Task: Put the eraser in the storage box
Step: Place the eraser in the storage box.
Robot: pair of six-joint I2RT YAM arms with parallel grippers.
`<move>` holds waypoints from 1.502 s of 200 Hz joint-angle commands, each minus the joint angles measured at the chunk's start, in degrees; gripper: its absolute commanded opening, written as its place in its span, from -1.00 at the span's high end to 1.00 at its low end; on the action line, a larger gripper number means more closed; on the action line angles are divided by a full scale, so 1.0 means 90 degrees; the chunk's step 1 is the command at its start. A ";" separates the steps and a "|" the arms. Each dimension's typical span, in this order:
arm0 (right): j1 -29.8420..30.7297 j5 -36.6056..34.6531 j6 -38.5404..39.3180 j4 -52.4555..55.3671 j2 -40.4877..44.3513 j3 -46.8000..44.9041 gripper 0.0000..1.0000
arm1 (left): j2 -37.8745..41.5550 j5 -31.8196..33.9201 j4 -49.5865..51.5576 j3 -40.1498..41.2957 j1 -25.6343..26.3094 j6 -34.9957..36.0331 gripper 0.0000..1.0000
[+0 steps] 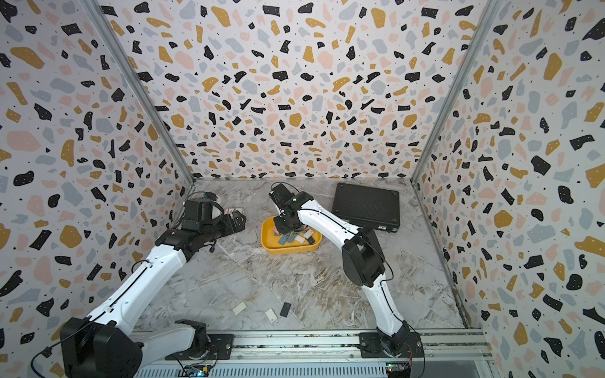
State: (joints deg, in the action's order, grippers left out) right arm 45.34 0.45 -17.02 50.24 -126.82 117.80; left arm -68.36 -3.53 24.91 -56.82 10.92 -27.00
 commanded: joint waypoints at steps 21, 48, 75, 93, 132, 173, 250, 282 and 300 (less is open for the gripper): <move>-0.0125 -0.0031 0.0276 0.0396 -0.0536 0.0899 0.71 | -0.0134 0.0089 -0.0088 -0.0170 -0.0050 0.0157 -0.99; -0.0237 0.0012 0.0301 0.0416 -0.0819 0.1170 0.71 | -0.0177 0.0107 -0.0140 -0.0105 -0.0041 0.0169 -0.99; -0.0328 0.0043 0.0293 0.0431 -0.1031 0.1298 0.70 | -0.0227 0.0145 -0.0082 -0.0184 -0.0046 0.0278 -0.99; -0.0358 -0.0042 0.0283 0.0395 -0.1136 0.1333 0.70 | -0.0227 0.0162 -0.0055 -0.0191 -0.0046 0.0324 -0.99; -0.0409 -0.0084 0.0278 0.0368 -0.1364 0.1565 0.69 | -0.0285 0.0109 0.0021 -0.0307 -0.0041 0.0353 -0.99; -0.0470 -0.0069 0.0255 0.0352 -0.1561 0.1681 0.69 | -0.0295 0.0070 0.0018 -0.0308 -0.0052 0.0339 -0.99; -0.0516 -0.0080 0.0201 0.0218 -0.1728 0.1657 0.61 | -0.0314 0.0050 -0.0013 -0.0287 -0.0059 0.0343 -0.99; -0.0516 -0.0069 0.0171 0.0199 -0.1758 0.1659 0.41 | -0.0314 0.0041 -0.0004 -0.0288 -0.0052 0.0346 -0.99; -0.0512 -0.0035 0.0161 0.0222 -0.1670 0.1657 0.27 | -0.0304 0.0031 -0.0003 -0.0280 -0.0056 0.0359 -0.99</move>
State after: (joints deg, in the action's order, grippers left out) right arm 41.25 0.84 -15.22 51.83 -141.71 130.96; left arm -70.87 -2.70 25.74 -57.91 10.87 -24.64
